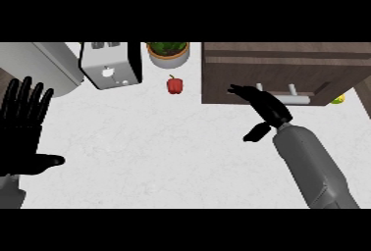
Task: Pick up the cup, place it into the drawer and close the drawer
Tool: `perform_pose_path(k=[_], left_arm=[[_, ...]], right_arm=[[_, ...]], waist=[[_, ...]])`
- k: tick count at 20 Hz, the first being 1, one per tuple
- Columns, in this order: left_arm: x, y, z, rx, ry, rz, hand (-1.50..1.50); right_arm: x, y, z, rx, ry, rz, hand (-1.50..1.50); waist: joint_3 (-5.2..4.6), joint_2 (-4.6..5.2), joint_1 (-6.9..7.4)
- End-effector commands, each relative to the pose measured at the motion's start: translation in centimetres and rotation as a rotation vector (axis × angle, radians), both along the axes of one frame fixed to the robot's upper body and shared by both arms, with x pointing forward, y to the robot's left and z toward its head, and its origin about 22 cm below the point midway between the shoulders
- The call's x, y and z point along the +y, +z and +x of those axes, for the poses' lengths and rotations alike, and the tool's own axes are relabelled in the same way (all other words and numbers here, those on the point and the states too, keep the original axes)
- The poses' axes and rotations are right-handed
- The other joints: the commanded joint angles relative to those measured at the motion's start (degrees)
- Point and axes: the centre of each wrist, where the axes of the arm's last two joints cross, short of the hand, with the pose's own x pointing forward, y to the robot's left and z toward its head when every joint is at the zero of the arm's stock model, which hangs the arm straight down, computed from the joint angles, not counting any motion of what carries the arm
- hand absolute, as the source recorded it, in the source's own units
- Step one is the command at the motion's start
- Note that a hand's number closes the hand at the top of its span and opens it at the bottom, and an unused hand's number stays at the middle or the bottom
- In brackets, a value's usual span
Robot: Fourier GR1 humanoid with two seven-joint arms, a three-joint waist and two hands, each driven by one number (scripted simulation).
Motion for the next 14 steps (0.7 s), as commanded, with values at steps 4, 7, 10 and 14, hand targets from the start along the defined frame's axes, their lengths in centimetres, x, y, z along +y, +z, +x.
perform_pose_path(k=[4,7,10,14], left_arm=[[0.9,-1.3,-0.7,0.007,-0.022,-0.009,-1.50],[0.6,-0.5,0.8,0.004,-0.020,0.000,-1.50],[0.2,-1.6,-0.1,-0.012,-0.029,0.003,-1.50],[-0.9,0.6,0.8,-0.029,-0.051,-0.003,-1.50]], right_arm=[[-1.3,1.4,3.6,0.054,-0.013,0.060,-1.50],[-2.2,1.8,4.2,0.065,-0.020,0.025,-1.50],[-4.8,4.7,5.4,0.067,-0.037,0.013,-1.50],[-5.7,4.0,5.0,0.058,-0.049,0.016,-1.50]], waist=[[0.14,0.53,0.61],[0.19,1.07,1.50],[0.20,1.32,2.38],[0.30,1.54,3.09]])
